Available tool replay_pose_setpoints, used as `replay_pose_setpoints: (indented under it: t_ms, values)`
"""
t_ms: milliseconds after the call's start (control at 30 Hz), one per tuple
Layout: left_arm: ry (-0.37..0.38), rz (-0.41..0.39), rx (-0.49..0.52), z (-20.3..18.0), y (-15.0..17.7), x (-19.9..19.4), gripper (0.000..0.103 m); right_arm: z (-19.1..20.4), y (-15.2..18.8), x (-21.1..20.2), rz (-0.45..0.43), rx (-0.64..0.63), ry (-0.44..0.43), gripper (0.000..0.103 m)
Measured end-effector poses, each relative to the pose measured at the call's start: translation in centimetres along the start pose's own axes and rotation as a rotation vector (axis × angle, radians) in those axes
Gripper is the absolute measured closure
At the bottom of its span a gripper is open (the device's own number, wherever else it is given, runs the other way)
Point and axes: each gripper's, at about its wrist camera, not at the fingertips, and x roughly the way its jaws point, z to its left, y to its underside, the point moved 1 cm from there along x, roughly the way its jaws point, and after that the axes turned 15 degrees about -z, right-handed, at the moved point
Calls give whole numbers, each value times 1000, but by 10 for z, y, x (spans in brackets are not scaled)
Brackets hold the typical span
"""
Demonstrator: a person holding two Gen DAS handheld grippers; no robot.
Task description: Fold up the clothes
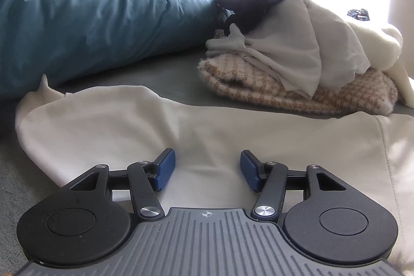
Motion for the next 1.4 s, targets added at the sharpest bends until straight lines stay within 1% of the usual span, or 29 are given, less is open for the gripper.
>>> replay_pose_setpoints:
  t_ms: [67,133,200,333,433,533,700,733,767,800,833,867,933,967,1033,1133,1200,1333,1400]
  values:
    - [5,-2,-13,2,0,0,47,17,7,4,11,-68,-35,36]
    - [11,-5,-26,4,1,0,46,41,14,8,38,-124,-106,39]
    - [17,-8,-38,5,1,-1,46,66,21,12,65,-178,-175,40]
    - [34,-13,-73,10,2,-2,45,116,34,30,142,-225,-276,40]
    - [49,-17,-102,14,3,-2,44,141,45,51,191,-248,-279,39]
    - [61,-21,-125,16,3,-3,43,155,55,74,256,-248,-244,39]
    - [80,-28,-160,21,3,-4,42,164,60,80,309,-278,-217,40]
    - [83,-30,-167,21,3,-4,42,166,61,81,319,-285,-212,45]
    - [85,-31,-171,22,3,-4,41,168,63,83,330,-291,-207,54]
    - [87,-32,-174,22,3,-4,41,170,64,84,340,-297,-201,57]
    - [89,-32,-178,23,3,-3,41,172,65,85,351,-303,-196,63]
    - [90,-33,-180,23,3,-4,41,174,66,87,361,-309,-190,74]
    - [92,-34,-184,23,3,-4,41,177,68,89,380,-321,-180,85]
    - [93,-34,-186,24,3,-4,41,178,70,89,375,-325,-181,91]
    - [94,-35,-189,24,3,-4,41,181,72,85,337,-337,-197,97]
    - [96,-35,-193,25,3,-4,41,188,69,70,211,-355,-261,97]
    - [96,-35,-193,25,3,-4,41,190,70,64,151,-369,-288,98]
    - [94,-34,-188,24,3,-4,41,191,82,73,111,-411,-276,98]
    - [92,-34,-185,24,3,-4,41,189,87,86,131,-388,-257,97]
